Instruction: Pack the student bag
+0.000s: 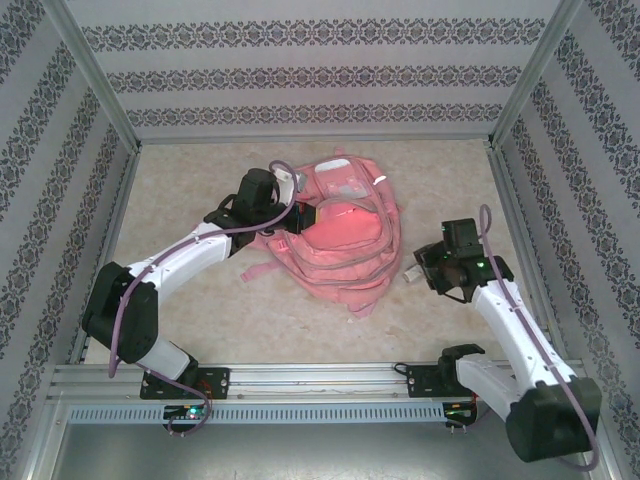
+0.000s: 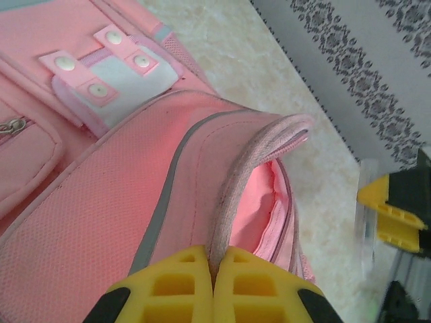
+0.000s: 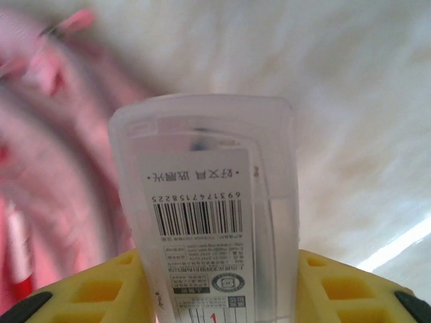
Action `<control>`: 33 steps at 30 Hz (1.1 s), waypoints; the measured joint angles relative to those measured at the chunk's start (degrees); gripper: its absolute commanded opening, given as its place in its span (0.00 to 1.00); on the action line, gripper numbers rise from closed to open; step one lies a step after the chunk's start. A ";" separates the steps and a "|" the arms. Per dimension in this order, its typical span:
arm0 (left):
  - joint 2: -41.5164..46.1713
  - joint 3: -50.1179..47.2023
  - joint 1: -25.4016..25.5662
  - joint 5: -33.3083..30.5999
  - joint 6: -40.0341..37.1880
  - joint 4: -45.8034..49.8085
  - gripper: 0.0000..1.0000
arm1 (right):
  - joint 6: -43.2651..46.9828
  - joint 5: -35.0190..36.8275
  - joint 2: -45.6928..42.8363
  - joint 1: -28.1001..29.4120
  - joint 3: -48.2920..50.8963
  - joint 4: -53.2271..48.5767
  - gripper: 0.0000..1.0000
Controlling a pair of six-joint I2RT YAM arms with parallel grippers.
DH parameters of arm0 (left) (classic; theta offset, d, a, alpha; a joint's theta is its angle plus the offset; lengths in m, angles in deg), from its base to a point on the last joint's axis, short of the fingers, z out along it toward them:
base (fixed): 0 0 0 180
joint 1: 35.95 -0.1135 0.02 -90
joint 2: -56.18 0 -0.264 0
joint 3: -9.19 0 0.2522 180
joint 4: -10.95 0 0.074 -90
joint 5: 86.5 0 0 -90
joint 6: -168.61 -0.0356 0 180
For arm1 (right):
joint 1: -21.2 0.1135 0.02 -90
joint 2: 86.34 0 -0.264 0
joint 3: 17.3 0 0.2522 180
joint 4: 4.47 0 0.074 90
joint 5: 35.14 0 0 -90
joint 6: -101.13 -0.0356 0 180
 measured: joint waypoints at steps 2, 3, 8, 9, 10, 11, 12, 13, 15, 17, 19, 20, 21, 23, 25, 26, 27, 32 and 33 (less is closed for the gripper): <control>-0.02 0.72 0.00 0.39 1.97 0.15 0.00 | -3.89 0.59 -0.87 5.73 -0.74 1.44 0.33; -0.04 1.07 0.00 0.68 2.78 0.13 0.00 | -6.21 1.07 -0.81 8.55 -1.16 2.45 0.33; -0.72 2.40 -0.02 3.26 5.05 0.09 0.00 | -14.12 2.21 7.30 17.16 -6.51 7.82 0.33; -1.05 2.60 -0.02 3.85 5.22 0.09 0.00 | -14.99 2.29 9.94 18.16 -8.37 9.20 0.34; -1.29 2.69 -0.02 4.46 5.33 0.09 0.00 | -15.74 2.38 12.24 18.91 -9.97 10.49 0.33; -1.51 2.75 -0.02 4.92 5.49 0.09 0.00 | -16.41 2.36 14.60 19.50 -11.63 11.96 0.33; -1.66 2.75 -0.02 5.31 5.66 0.09 0.00 | -16.90 2.36 16.63 19.91 -13.07 13.25 0.33; -1.73 2.75 -0.02 5.62 5.70 0.09 0.00 | -17.44 2.38 18.36 20.26 -14.38 14.12 0.34; -1.77 2.75 -0.15 6.23 5.70 0.07 0.00 | -18.32 2.19 22.08 20.65 -17.22 16.04 0.35; -1.77 2.75 -0.39 6.60 5.73 0.04 0.00 | -18.93 2.19 24.74 20.65 -19.23 17.18 0.35; -1.77 2.75 -0.66 6.93 5.75 0.02 0.00 | -19.19 2.69 26.88 20.65 -20.48 18.12 0.40; -1.77 2.75 -0.76 7.08 5.86 -0.02 0.00 | -19.17 3.17 28.00 20.63 -20.87 18.40 0.49; -1.77 2.75 -0.79 7.23 5.95 -0.02 0.00 | -19.19 3.54 29.03 20.52 -21.05 18.51 0.58; -1.77 2.75 -0.81 7.30 6.12 -0.20 0.00 | -18.47 4.66 31.30 20.50 -21.20 18.53 0.66; -1.77 2.75 -0.81 7.30 6.19 -0.44 0.00 | -17.75 5.14 34.10 20.50 -21.92 18.53 0.69; -1.77 2.75 -0.83 7.28 6.23 -0.44 0.00 | -17.35 4.96 35.19 20.48 -22.36 18.60 0.70; -1.77 2.75 -0.87 7.30 6.29 -0.42 0.00 | -16.94 4.70 36.02 20.48 -22.84 18.58 0.70; -1.77 2.75 -1.51 7.76 6.34 -1.20 0.00 | -14.03 3.45 35.34 20.13 -23.56 18.43 0.68; -1.77 2.75 -1.51 7.85 6.38 -1.42 0.00 | -13.22 3.32 34.60 20.02 -23.08 18.80 0.65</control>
